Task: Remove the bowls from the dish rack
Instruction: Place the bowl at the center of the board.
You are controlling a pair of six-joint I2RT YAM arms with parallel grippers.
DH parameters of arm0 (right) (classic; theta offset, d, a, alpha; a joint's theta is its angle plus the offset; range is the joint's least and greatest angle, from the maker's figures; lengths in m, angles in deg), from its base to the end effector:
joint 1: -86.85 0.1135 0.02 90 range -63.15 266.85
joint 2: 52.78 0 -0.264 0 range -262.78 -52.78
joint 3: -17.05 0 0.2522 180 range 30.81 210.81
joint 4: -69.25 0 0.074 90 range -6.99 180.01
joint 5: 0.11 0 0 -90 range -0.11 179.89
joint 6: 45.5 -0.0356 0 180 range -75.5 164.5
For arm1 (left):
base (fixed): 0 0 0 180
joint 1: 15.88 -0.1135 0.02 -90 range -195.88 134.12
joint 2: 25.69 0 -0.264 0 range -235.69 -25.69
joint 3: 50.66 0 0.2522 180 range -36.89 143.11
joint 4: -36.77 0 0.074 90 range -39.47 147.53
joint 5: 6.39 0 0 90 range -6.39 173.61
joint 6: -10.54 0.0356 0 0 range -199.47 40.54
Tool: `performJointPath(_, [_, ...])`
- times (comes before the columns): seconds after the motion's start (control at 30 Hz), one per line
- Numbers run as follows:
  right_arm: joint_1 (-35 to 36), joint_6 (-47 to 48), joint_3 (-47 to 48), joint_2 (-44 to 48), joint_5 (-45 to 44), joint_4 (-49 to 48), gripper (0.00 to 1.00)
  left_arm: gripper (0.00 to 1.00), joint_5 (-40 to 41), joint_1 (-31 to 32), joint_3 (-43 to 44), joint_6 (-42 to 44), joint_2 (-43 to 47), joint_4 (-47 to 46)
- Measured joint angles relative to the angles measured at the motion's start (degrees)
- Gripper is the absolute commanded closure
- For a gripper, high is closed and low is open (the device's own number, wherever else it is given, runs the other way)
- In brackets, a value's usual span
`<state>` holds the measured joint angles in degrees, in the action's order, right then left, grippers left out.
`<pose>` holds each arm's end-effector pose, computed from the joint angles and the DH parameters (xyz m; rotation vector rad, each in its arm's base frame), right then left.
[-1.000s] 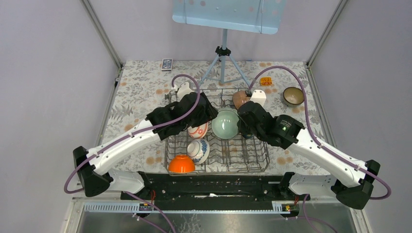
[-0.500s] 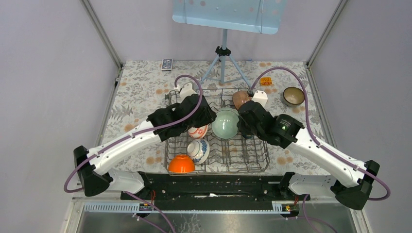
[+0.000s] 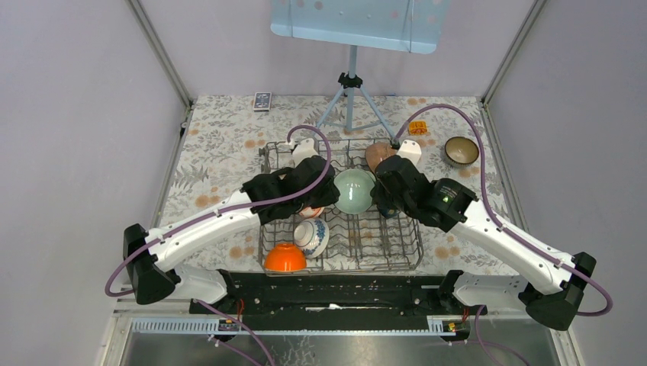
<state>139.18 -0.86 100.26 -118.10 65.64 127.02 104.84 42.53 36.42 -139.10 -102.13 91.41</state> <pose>0.1530 0.1743 0.3626 0.0878 2.2337 0.4686 0.1593 -0.2344 0.3423 -0.2123 2.3493 -0.6290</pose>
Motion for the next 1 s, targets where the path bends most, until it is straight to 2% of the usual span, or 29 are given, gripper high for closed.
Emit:
performJointPath(0.23, [-0.02,-0.09,0.0,-0.13,0.39,-0.17,1.0,0.72,0.15,0.11,0.0,0.28,-0.02,-0.11])
performJointPath(0.4, [-0.02,-0.13,0.0,-0.17,0.79,-0.17,1.0,0.63,0.26,0.11,0.0,0.33,-0.02,-0.07])
performJointPath(0.5, [-0.02,-0.15,0.0,-0.2,1.01,-0.17,1.0,0.63,0.48,0.11,0.0,0.63,-0.02,-0.04])
performJointPath(0.6, [-0.02,-0.15,0.0,-0.2,1.01,-0.2,1.0,0.71,0.81,0.15,0.0,0.72,-0.02,-0.04])
performJointPath(0.8, [-0.02,-0.13,-0.09,-0.22,1.38,-0.81,1.0,1.0,1.6,0.94,-0.02,1.66,-0.02,0.2])
performJointPath(1.0, [0.0,0.02,-0.13,-0.42,2.47,-1.29,1.0,1.0,2.8,1.79,-0.33,2.51,-0.09,1.49])
